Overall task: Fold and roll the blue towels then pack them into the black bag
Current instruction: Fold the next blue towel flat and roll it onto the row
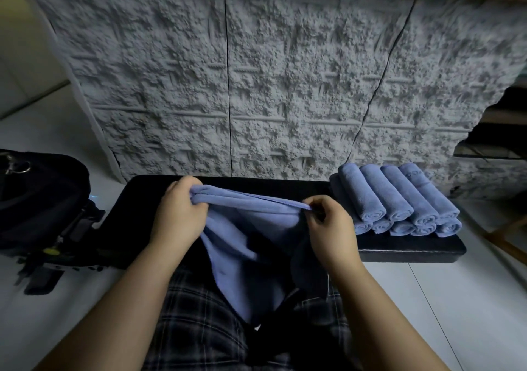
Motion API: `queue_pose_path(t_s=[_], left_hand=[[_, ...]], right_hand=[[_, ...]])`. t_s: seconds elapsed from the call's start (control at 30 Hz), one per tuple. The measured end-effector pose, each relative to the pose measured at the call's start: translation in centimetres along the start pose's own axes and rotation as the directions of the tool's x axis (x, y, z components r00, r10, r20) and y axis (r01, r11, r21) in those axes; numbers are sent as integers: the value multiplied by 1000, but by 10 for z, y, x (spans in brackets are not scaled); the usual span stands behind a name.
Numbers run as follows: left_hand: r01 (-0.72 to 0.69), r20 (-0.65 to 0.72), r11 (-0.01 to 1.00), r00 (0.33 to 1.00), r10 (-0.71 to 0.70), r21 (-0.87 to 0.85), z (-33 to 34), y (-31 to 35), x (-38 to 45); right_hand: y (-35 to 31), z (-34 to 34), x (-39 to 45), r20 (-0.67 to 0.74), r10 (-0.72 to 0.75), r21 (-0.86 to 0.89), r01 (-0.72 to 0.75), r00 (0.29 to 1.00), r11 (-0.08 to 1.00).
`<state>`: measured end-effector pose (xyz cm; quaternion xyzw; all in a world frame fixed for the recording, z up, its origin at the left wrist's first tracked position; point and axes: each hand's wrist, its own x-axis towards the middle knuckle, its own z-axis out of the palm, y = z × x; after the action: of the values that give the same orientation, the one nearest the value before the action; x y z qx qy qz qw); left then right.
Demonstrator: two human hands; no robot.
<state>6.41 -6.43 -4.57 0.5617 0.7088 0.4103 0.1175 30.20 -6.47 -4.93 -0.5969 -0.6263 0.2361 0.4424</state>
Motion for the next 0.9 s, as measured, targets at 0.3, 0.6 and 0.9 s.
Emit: queue_pose_path(t_s=[0.3,0.6,0.9], left_hand=[[209,62,970,977,-203,-123,-10,-27,1],[543,332,644,840,-430,-539,4,10,-11],[439,401,386,899,-178,-811,9,60,-10]], right_hand=[[3,16,-10,110,156,21,-159,982,987],[-11,37,-17,261,212,205,-268,942,941],[-27,45,-31,487,39,360,-242,872,901]])
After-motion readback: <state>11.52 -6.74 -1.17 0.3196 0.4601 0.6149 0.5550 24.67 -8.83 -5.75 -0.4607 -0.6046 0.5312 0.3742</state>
